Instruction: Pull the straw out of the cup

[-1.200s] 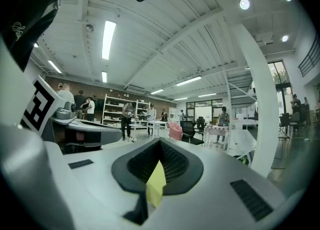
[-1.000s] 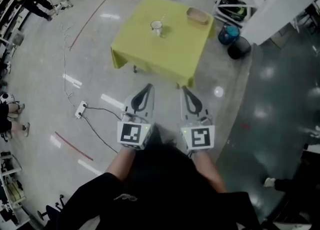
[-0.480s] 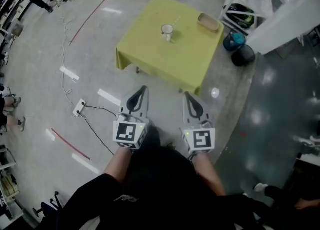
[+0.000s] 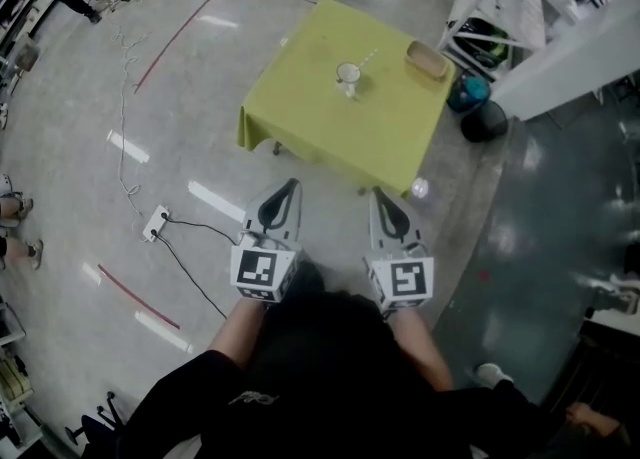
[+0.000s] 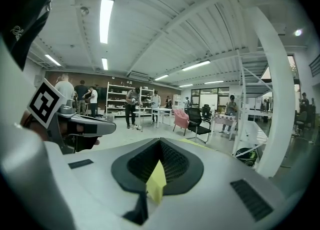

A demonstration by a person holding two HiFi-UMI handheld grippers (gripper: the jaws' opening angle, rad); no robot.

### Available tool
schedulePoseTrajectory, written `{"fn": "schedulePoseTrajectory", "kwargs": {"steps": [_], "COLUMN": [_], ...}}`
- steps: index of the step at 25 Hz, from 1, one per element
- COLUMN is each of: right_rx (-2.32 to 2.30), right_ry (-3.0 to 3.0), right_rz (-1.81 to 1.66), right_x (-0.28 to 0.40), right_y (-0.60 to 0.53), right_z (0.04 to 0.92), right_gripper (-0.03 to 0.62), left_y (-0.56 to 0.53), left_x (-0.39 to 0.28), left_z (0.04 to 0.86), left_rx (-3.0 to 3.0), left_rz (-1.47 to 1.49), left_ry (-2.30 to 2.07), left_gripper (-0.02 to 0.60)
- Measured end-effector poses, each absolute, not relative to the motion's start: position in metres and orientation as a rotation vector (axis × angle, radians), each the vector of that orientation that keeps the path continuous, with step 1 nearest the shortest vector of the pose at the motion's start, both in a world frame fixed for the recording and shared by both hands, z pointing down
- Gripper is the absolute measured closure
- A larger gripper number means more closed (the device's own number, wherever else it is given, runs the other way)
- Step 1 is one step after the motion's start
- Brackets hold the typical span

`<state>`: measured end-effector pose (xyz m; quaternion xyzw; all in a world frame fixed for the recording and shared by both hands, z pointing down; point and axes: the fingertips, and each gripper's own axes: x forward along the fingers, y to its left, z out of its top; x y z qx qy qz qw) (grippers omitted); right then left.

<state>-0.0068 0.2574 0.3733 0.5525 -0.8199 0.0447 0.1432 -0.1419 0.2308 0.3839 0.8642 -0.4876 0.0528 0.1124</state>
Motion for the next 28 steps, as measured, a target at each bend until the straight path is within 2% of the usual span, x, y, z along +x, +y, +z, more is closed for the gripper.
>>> {"fn": "schedulePoseTrajectory", "kwargs": {"steps": [11, 22, 28], "right_rx": [1.568, 1.510, 1.506], "right_ry": [-2.340, -2.413, -2.443], "right_rz": [0.122, 0.121, 0.135], "right_x": [-0.039, -0.064, -0.054], "right_y": [0.228, 0.187, 0.155], "right_z": [0.373, 0.377, 0.379], "right_gripper": [0.579, 0.579, 0.579], "left_y": [0.202, 0.184, 0.156], "left_x": [-0.207, -0.240, -0.230], "left_z": [0.395, 0.405, 0.407], "left_rx": [2.472, 2.394, 2.390], "left_rz": [0.144, 0.175, 0.203], "left_ry": [-1.464, -1.549, -1.566], "left_gripper": [0.534, 0.534, 0.534]}}
